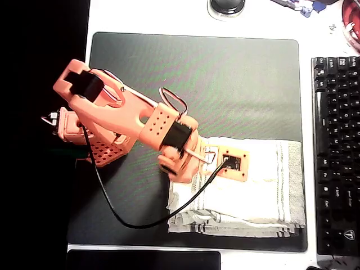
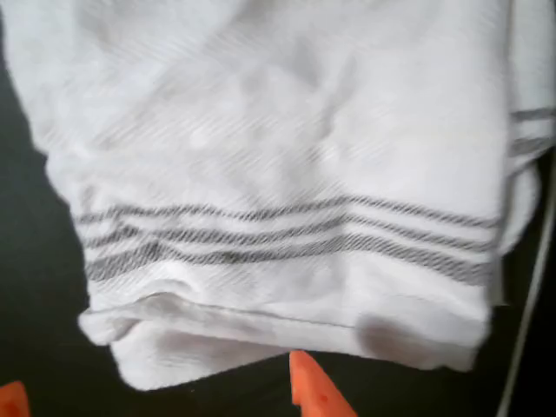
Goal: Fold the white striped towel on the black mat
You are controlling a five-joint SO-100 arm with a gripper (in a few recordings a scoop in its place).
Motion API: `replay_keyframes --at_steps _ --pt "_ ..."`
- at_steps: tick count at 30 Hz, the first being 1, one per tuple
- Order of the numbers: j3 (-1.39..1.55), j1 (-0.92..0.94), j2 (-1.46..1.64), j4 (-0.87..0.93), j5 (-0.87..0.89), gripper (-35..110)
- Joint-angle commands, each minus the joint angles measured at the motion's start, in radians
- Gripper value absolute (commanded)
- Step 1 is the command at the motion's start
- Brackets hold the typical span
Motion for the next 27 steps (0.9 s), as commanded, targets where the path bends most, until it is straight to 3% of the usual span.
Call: replay_keyframes --at_steps 1,11,20,27 --pt "0.064 -0.110 0.021 -0.041 0.083 37" --pt "0.209 -0.227 -0.198 -0.356 0.156 37" --pt "0.212 -0.239 -0.225 -0.356 0.175 37" --pt "0.206 -0.213 0.008 -0.258 0.147 37"
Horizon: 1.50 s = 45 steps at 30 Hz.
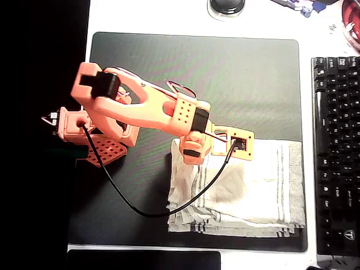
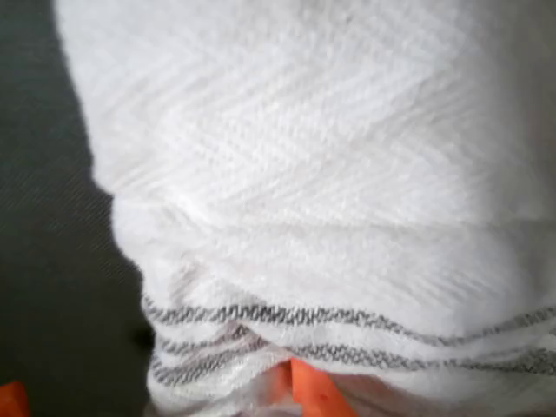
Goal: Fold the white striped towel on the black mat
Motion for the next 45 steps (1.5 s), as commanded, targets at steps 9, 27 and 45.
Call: replay_keyframes --at_steps 9,27,45 --pt "0.126 0.069 0.558 0.193 -0.089 35" --pt "0.692 -0.133 1.252 0.067 -0.046 0" --pt "0.894 -0.183 1.525 0.078 0.032 0"
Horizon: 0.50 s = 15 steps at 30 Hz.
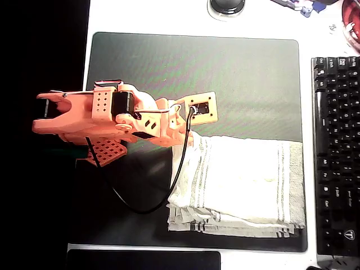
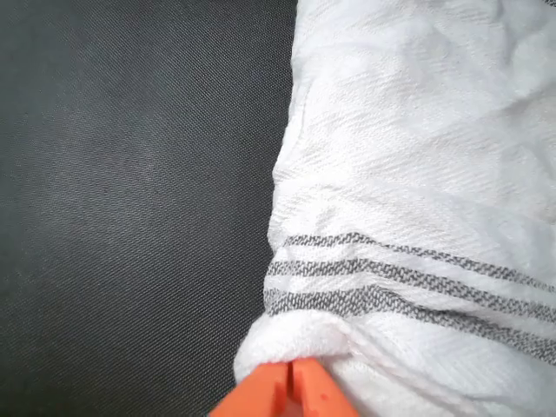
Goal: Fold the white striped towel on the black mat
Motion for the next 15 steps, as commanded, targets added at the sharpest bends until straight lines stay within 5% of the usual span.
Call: replay_keyframes --at_steps 1,15 --pt "0.021 0.000 0.025 0.057 -0.005 0" --pt "0.021 0.000 0.025 0.247 0.137 0"
